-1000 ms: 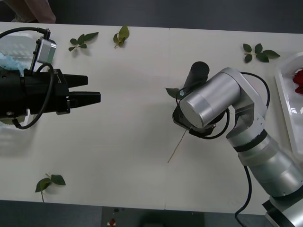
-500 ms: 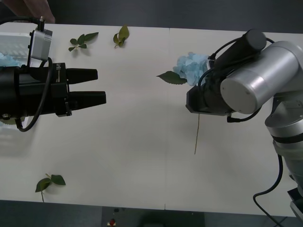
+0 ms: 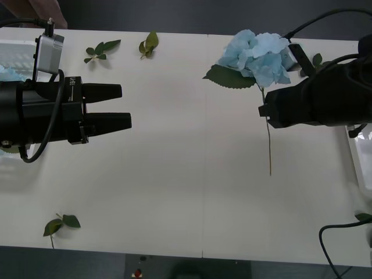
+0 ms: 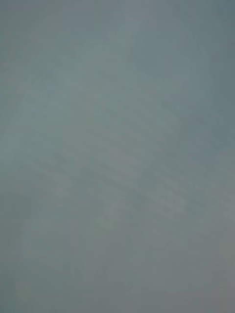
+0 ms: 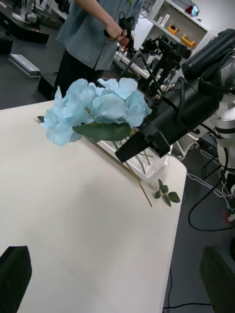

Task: Put the red flowers into the right box and the blue flowers into the left box

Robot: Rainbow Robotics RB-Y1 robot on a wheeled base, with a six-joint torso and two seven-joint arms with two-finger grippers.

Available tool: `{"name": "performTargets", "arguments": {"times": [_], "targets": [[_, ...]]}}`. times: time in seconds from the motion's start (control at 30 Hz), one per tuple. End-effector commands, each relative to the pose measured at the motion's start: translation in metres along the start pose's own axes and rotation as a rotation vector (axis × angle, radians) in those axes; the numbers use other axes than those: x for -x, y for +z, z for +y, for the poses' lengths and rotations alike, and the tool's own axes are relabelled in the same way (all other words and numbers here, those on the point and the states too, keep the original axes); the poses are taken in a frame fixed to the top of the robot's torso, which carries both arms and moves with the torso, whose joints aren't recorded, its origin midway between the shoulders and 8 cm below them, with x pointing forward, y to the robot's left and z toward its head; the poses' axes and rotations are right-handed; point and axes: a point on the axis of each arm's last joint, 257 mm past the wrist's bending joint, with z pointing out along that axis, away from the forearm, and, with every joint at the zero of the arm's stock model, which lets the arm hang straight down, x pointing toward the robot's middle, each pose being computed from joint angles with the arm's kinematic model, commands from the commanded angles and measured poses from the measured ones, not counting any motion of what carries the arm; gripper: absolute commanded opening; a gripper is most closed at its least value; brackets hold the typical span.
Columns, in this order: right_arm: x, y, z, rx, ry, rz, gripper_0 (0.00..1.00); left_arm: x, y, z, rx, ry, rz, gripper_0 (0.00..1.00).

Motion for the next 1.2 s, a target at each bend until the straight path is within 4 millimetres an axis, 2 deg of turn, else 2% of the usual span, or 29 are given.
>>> {"name": "performTargets", "arguments": {"times": [0.03,0.33,0.57,0.8,1.2], "targets": [[0.027,-0.019,0.034,0.129,-0.136,-0.121,0.00,0.002,-0.001,-0.011,-0.018,0.061,0.013,1.00],[0.050,-0.052,0.080,0.354,-0.225,-0.291,0.00,0.004,-0.001,-0.010,-0.013,0.061,0.007,1.00],[0.074,-0.076,0.129,0.573,-0.213,-0.412,0.00,0.007,0.001,-0.011,-0.016,0.044,-0.008,1.00],[0.089,-0.091,0.168,0.744,-0.178,-0.458,0.00,0.017,0.026,-0.018,-0.053,0.000,-0.070,1.00],[0.105,-0.090,0.201,0.923,-0.033,-0.366,0.00,0.033,0.068,-0.047,-0.146,-0.078,-0.174,1.00]]}}
